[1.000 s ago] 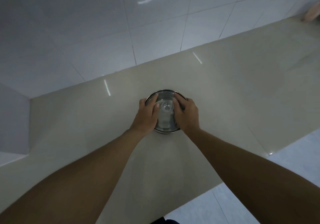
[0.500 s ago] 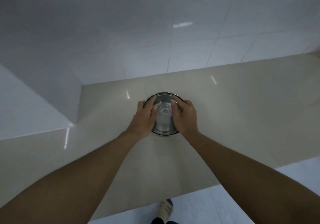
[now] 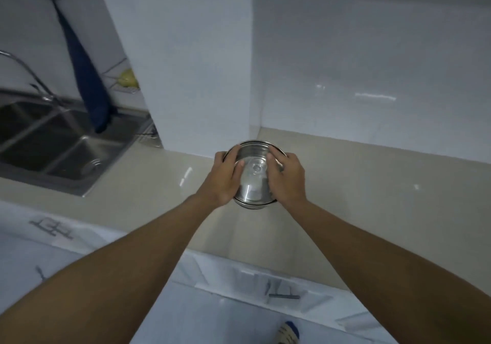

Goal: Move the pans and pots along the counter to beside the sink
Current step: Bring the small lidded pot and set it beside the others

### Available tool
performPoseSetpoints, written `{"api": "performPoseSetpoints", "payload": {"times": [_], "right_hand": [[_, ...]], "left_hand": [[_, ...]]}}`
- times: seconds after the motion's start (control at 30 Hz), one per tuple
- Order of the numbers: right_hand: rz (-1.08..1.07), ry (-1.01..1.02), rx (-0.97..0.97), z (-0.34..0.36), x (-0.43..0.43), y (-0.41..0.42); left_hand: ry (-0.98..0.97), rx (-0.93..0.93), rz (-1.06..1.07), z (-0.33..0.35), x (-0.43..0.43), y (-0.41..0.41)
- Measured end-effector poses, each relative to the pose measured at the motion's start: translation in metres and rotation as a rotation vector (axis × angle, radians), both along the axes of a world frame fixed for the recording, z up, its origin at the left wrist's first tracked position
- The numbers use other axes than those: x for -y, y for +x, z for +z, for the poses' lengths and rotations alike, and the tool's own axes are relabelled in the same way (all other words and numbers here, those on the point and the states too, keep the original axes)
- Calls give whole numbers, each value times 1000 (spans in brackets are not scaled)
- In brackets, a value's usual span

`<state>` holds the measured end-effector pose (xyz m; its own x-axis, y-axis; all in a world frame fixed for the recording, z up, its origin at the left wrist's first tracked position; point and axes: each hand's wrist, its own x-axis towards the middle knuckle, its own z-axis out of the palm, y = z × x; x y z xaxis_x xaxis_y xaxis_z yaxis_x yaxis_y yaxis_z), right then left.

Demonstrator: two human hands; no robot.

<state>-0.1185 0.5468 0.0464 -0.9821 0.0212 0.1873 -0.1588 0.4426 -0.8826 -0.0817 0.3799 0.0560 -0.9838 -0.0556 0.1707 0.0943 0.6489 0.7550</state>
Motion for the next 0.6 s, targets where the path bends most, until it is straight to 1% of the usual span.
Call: {"api": "performPoseSetpoints", "payload": {"times": [0.17, 0.3, 0.47, 0.6], "right_hand": [[159, -75, -4, 17, 100, 30], [286, -56, -6, 25, 171, 40], [444, -56, 1, 31, 267, 42], [555, -70, -11, 32, 344, 37]], "left_hand": [[-30, -5, 147, 19, 93, 55], [-26, -7, 274, 28, 154, 86], [-14, -2, 432, 30, 236, 108], [3, 47, 594, 33, 297, 117]]}}
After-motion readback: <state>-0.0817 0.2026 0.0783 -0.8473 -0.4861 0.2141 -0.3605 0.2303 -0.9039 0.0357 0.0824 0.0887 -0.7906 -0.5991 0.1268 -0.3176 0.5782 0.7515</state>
